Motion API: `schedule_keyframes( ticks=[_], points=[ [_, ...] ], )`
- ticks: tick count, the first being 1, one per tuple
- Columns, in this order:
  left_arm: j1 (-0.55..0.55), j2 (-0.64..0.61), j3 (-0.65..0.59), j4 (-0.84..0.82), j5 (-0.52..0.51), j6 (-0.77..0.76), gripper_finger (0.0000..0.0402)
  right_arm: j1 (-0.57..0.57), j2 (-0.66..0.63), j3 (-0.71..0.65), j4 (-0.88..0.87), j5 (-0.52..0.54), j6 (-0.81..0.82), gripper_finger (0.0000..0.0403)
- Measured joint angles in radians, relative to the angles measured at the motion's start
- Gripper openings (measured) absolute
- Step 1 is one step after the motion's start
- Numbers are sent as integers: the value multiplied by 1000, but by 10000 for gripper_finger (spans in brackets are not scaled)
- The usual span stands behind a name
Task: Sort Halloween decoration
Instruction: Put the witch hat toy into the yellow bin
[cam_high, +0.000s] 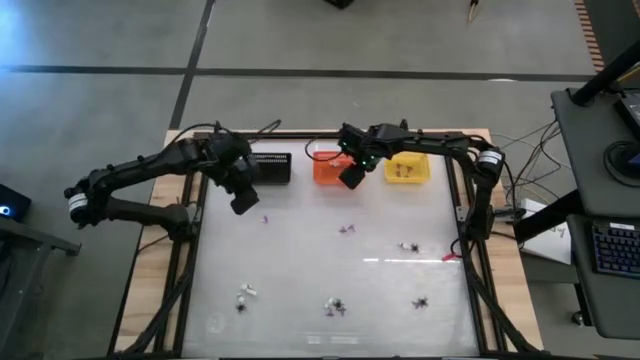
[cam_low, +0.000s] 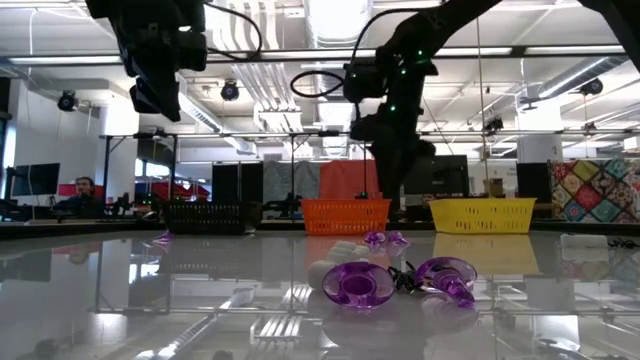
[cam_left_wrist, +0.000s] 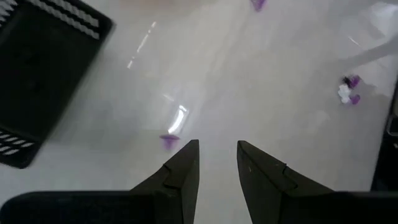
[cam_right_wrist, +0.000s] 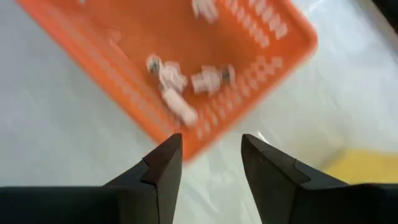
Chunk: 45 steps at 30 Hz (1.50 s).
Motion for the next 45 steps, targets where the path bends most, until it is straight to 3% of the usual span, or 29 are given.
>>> schedule_keyframes(
  ticks=[8, 16, 34, 45],
  points=[
    [-190, 0, 0, 2, -84, -71, 91, 78, -56, 0, -140, 1, 92, 161],
    [-328, 0, 0, 3, -104, -91, 91, 256, -84, 0, -154, -4, 268, 162],
    [-376, -5, 0, 4, -105, -56, 91, 682, -84, 0, -101, 64, 881, 162],
    [-431, -6, 0, 4, -107, -78, 91, 857, -7, -1, 33, 84, 1116, 162]
  ],
)
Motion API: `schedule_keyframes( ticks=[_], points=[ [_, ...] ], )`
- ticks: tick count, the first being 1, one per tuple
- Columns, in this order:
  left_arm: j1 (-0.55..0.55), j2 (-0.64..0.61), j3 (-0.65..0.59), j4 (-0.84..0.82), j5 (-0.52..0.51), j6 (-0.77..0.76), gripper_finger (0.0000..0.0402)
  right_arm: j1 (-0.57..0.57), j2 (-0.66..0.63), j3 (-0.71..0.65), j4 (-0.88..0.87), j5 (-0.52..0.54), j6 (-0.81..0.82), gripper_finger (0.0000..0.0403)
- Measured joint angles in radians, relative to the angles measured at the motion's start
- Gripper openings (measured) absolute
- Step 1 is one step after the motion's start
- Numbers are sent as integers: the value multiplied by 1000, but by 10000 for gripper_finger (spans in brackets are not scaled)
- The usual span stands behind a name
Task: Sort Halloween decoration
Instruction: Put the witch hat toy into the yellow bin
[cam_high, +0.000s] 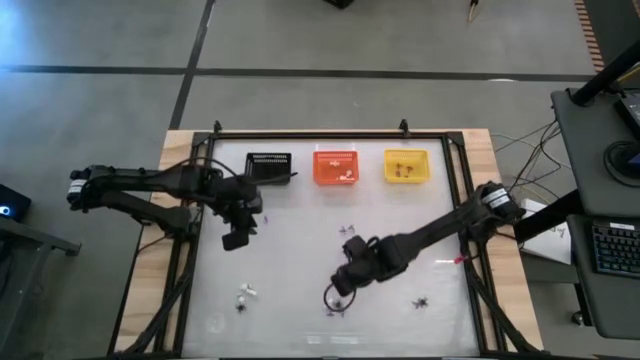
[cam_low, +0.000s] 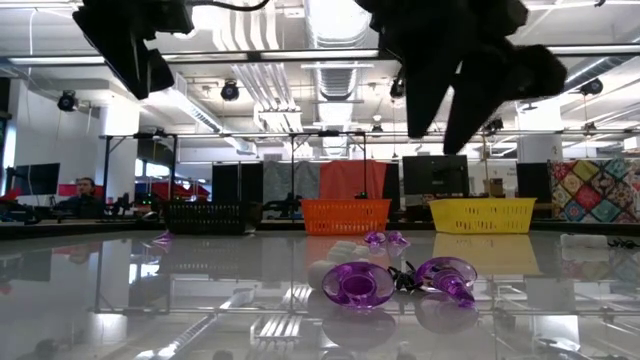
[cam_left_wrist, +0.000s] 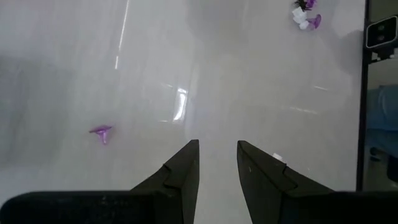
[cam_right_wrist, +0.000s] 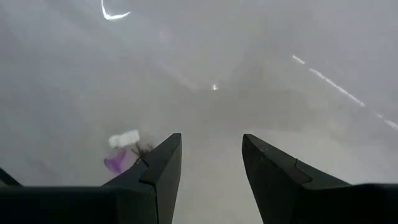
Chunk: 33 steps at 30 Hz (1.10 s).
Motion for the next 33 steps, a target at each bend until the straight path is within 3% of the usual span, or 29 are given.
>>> schedule_keyframes(
  ticks=[12, 21, 33],
  points=[
    [-82, 0, 0, 0, 0, -62, 91, 71, 21, 0, 154, -5, 62, 162],
    [-132, 0, -3, 2, -31, -93, 91, 102, 101, -3, 297, -8, 6, 162],
    [-145, 0, -4, 7, -35, -108, 91, 132, 197, 16, 321, -70, -36, 162]
  ],
)
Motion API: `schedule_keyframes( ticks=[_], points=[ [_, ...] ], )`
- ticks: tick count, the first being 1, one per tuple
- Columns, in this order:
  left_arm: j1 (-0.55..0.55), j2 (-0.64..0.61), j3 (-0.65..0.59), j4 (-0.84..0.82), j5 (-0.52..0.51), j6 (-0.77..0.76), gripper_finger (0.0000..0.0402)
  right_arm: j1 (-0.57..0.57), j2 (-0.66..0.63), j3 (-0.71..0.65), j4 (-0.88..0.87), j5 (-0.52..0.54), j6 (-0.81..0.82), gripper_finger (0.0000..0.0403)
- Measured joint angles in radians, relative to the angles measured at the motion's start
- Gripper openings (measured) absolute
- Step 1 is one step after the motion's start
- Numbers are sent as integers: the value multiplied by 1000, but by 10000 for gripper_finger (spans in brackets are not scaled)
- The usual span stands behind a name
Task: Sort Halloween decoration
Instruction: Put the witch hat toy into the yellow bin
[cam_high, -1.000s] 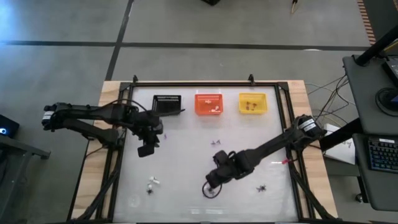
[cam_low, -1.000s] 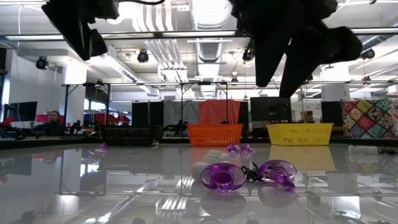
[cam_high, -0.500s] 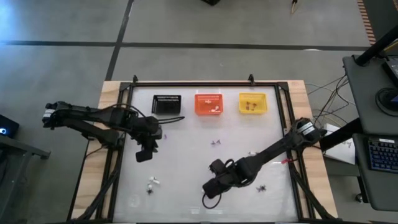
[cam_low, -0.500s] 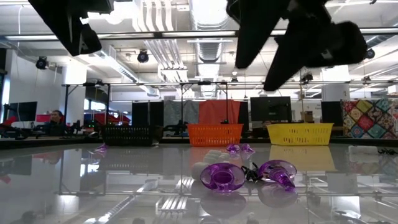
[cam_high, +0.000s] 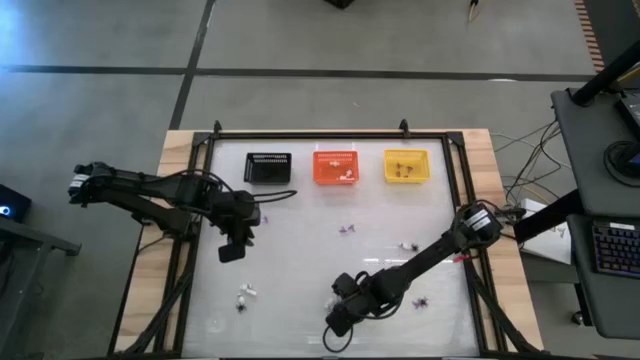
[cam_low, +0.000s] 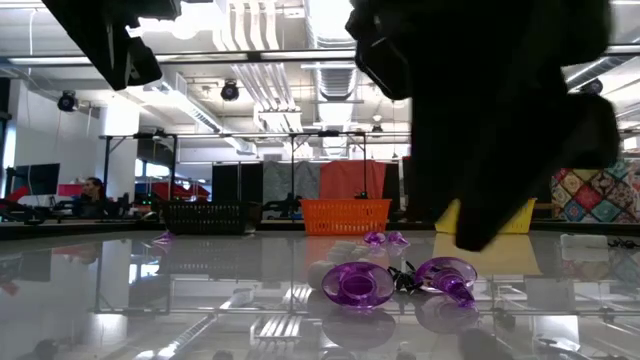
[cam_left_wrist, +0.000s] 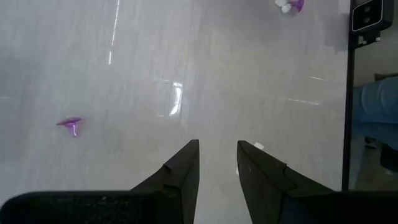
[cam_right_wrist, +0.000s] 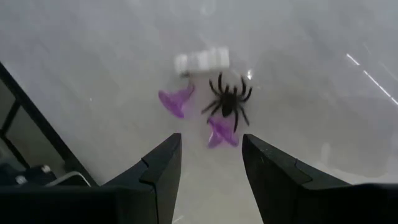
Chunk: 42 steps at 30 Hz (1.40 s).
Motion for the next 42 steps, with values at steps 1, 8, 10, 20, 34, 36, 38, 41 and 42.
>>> schedule_keyframes(
  ticks=[1, 8, 10, 20, 34, 36, 38, 41, 42],
  points=[
    [0, 0, 0, 0, 0, 0, 91, 3, 4, 0, 2, -9, 0, 162],
    [0, 0, 0, 3, -12, -1, 91, 6, 36, 0, 0, -13, -14, 162],
    [0, 0, 0, 5, -16, -1, 91, 6, 42, 0, -5, -12, -16, 162],
    [0, 1, 0, 12, -17, -1, 91, -5, 54, 0, -1, 4, -23, 154],
    [0, 1, -2, 30, -18, -1, 91, -18, 55, 0, 5, 9, -5, 64],
    [0, 1, -2, 30, -18, -1, 91, -18, 55, 0, 8, 14, 29, 48],
    [0, 1, -2, 30, -18, -1, 91, -20, 54, 1, 20, 24, 46, 32],
    [0, 1, -2, 30, -18, -1, 91, -20, 50, 0, 11, 24, 51, 13],
    [0, 1, -2, 30, -18, -1, 91, -20, 47, 0, 7, 22, 55, 11]
  ],
)
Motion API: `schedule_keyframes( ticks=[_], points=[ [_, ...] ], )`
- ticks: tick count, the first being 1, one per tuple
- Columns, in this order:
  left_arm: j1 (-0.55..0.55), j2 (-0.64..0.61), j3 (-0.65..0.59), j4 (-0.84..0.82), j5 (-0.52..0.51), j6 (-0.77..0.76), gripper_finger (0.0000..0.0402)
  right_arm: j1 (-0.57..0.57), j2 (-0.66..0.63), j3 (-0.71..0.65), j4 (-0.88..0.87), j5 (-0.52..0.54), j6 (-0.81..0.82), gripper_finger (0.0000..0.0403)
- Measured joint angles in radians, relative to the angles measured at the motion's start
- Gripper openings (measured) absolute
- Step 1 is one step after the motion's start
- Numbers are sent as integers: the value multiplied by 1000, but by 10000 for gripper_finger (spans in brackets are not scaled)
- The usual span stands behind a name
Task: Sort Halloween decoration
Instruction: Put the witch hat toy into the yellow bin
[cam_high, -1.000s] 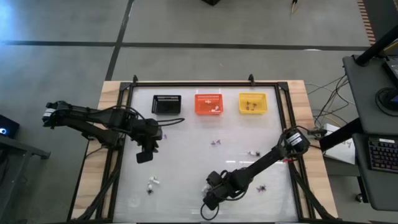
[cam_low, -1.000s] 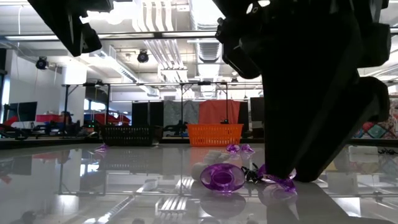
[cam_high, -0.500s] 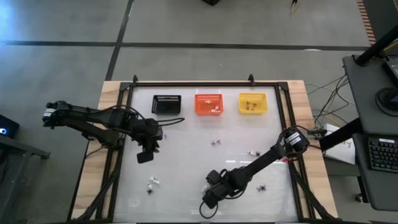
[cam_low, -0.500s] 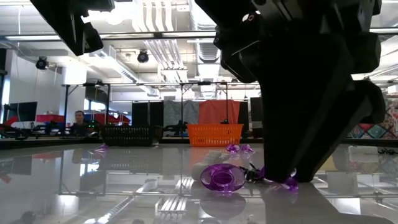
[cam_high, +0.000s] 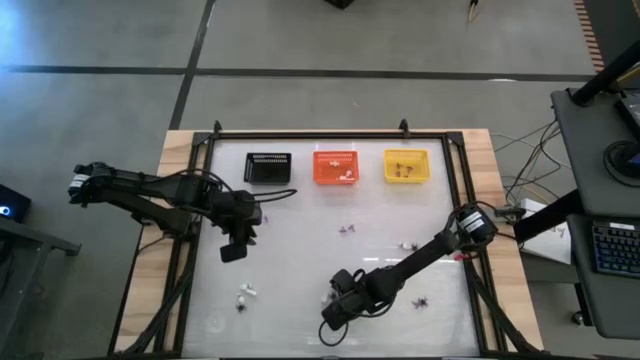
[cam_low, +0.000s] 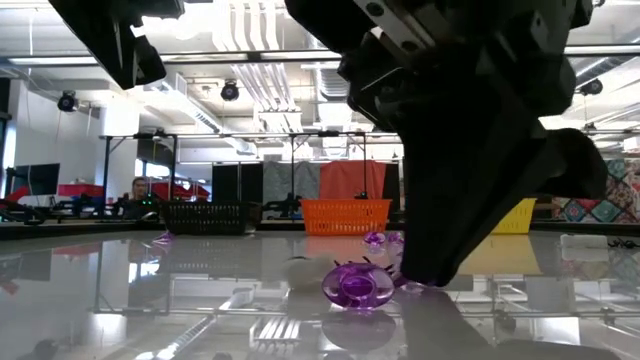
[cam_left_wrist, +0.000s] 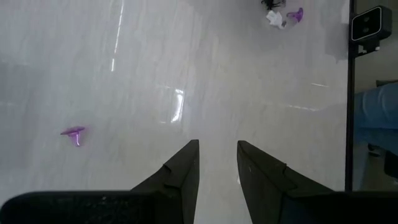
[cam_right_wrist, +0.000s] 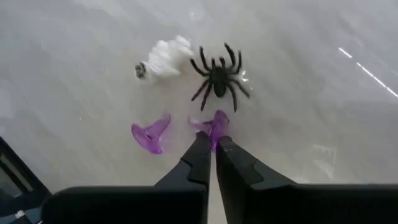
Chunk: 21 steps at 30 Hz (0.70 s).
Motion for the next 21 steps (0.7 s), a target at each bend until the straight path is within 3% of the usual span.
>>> schedule_keyframes(
  ticks=[12, 21],
  points=[
    [0, 0, 0, 0, -1, 1, 91, 0, -56, -2, -38, -4, 6, 9],
    [0, 0, 0, 0, -125, 27, 91, -57, -171, -2, -428, 71, -57, 9]
  ],
)
